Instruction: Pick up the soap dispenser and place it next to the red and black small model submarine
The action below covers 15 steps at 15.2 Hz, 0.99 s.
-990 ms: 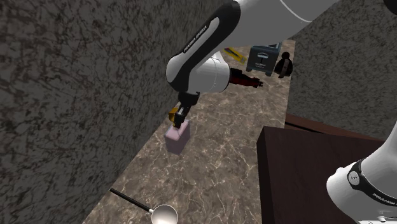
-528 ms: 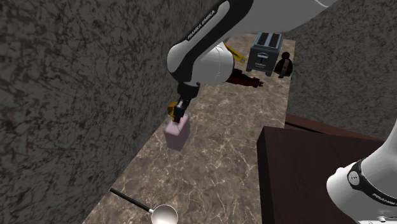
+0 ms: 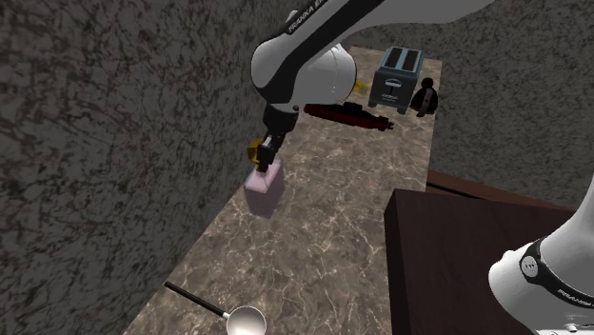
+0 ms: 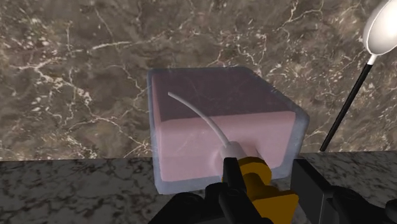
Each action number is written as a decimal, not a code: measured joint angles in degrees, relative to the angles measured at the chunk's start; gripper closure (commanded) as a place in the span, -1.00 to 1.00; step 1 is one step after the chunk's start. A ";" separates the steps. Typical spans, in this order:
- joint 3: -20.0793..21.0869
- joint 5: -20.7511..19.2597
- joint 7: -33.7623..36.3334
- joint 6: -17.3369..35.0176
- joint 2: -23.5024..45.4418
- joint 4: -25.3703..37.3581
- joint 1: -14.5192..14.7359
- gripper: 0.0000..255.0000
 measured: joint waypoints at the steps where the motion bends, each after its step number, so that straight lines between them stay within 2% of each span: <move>1: -0.35 -0.72 0.59 -0.52 -0.73 -0.08 0.19 1.00; 15: -3.42 -8.84 8.08 -7.18 -7.92 1.22 2.18 1.00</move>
